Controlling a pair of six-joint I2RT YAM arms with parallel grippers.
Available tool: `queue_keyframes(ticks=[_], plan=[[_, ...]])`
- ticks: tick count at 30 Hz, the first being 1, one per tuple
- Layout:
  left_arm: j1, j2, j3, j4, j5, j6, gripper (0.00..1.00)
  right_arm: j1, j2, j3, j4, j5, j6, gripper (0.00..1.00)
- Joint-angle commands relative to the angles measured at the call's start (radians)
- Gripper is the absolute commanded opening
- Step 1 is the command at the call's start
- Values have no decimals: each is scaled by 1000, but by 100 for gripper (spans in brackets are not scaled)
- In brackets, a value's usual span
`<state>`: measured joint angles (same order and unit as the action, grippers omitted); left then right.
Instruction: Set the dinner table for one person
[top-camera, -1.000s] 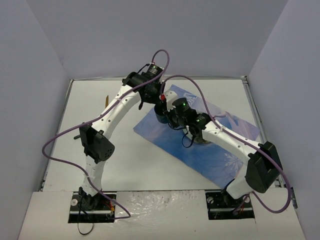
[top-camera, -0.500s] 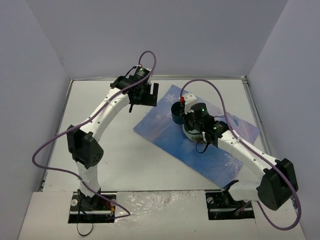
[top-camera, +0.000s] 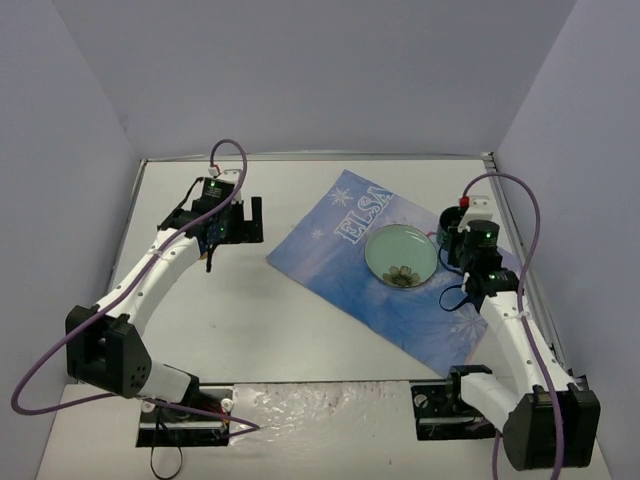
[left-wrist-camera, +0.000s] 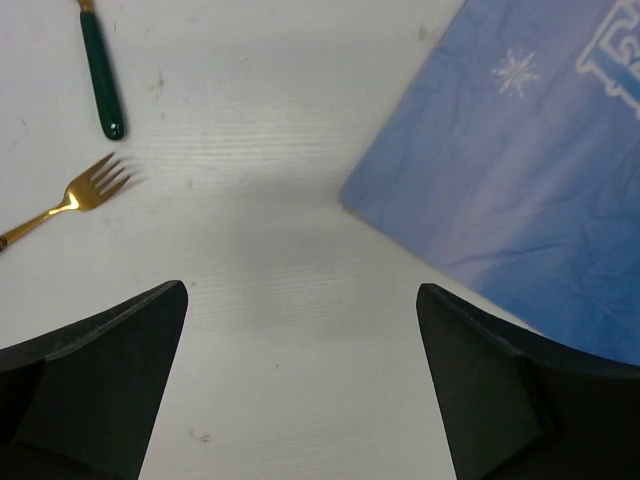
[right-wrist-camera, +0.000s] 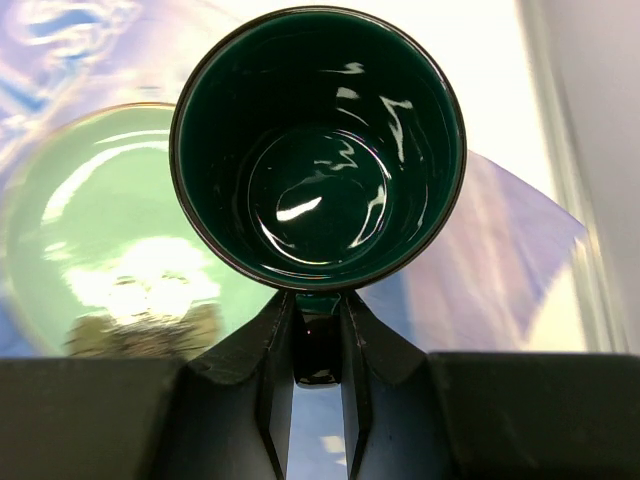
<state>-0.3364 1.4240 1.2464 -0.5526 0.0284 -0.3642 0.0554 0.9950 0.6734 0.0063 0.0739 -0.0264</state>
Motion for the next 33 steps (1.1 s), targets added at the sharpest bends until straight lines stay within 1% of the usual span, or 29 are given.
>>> queue_keyframes(ticks=[1, 6, 15, 20, 25, 27, 33], plan=[[33, -96, -90, 161, 39, 62, 97, -134, -17, -9, 203, -59, -4, 0], [30, -140, -193, 237, 8, 99, 97, -243, 34, -30, 267, -137, -51, 0], [14, -137, -195, 226, -17, 105, 97, -373, 143, -16, 297, -278, -131, 0], [14, -132, -188, 209, -53, 114, 97, -431, 167, -11, 291, -290, -139, 0], [14, -129, -183, 207, -57, 122, 97, -453, 224, -5, 290, -291, -173, 0], [14, -121, -182, 206, -53, 122, 97, -486, 236, 8, 306, -314, -163, 0], [15, -105, -174, 204, -45, 122, 97, -498, 279, 17, 327, -314, -169, 0]])
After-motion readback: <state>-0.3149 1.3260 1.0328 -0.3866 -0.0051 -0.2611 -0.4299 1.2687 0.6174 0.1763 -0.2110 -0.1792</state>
